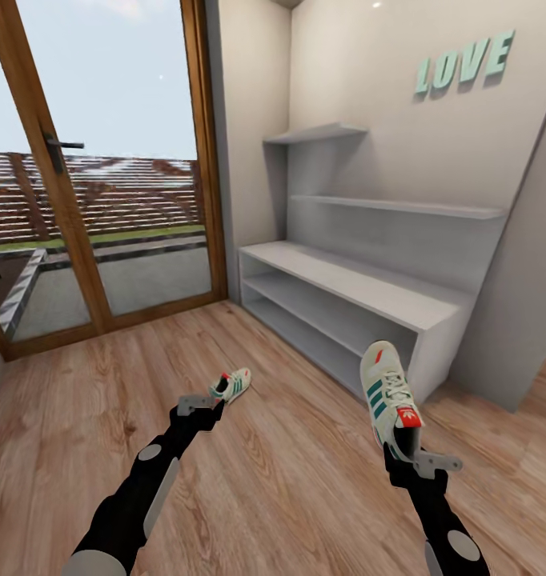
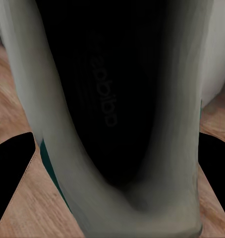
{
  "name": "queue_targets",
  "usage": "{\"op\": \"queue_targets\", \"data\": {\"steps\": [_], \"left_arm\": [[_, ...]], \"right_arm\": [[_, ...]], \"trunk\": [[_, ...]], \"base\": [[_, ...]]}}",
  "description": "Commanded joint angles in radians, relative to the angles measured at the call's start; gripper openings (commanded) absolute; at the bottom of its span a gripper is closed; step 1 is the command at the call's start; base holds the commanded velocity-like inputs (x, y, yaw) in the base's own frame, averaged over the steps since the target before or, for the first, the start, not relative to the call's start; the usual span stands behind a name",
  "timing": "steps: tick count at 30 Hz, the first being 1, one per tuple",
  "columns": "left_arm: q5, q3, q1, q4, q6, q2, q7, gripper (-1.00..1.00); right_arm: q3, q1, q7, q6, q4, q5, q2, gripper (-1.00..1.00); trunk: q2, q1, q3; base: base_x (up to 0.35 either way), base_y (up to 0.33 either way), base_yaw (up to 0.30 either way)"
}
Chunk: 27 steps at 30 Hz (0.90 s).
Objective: Pick up the two gym shoes and the two sandals from the corridor floor and place them onto the hallstand (shoe rack) in the corridor, making sure they are on the rack and not on the floor. Arrange them so the two gym shoes are next to each other and the two sandals are next to each other.
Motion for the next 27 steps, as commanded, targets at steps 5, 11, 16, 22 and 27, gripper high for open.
{"op": "queue_targets", "data": {"steps": [5,11,16,22,27], "left_arm": [[0.006,0.001,0.0,-0.001,0.006,0.0,-0.003,1.0],[0.007,0.001,0.0,-0.001,0.006,0.0,-0.003,1.0],[0.006,0.001,0.0,-0.001,0.006,0.0,-0.003,1.0],[0.006,0.001,0.0,-0.001,0.006,0.0,-0.003,1.0],[0.007,0.001,0.0,-0.001,0.006,0.0,-0.003,1.0]], "right_arm": [[0.0,0.0,-0.001,-0.002,0.0,0.001,0.0,-1.0],[0.0,0.0,-0.001,-0.002,0.0,0.001,0.0,-1.0],[0.0,0.0,-0.001,-0.002,0.0,0.001,0.0,-1.0],[0.0,0.0,0.0,-0.002,0.0,0.001,0.0,-1.0],[0.0,0.0,0.0,-0.002,0.0,0.001,0.0,-1.0]], "trunk": [[0.0,0.0,-0.001],[0.0,0.0,-0.001],[0.0,0.0,-0.001],[0.0,0.0,-0.001],[0.0,0.0,-0.001]], "base": [[0.309,0.201,-0.131],[0.298,0.212,-0.279],[0.288,0.222,-0.18],[0.283,0.229,-0.025],[0.275,0.24,-0.003]]}}
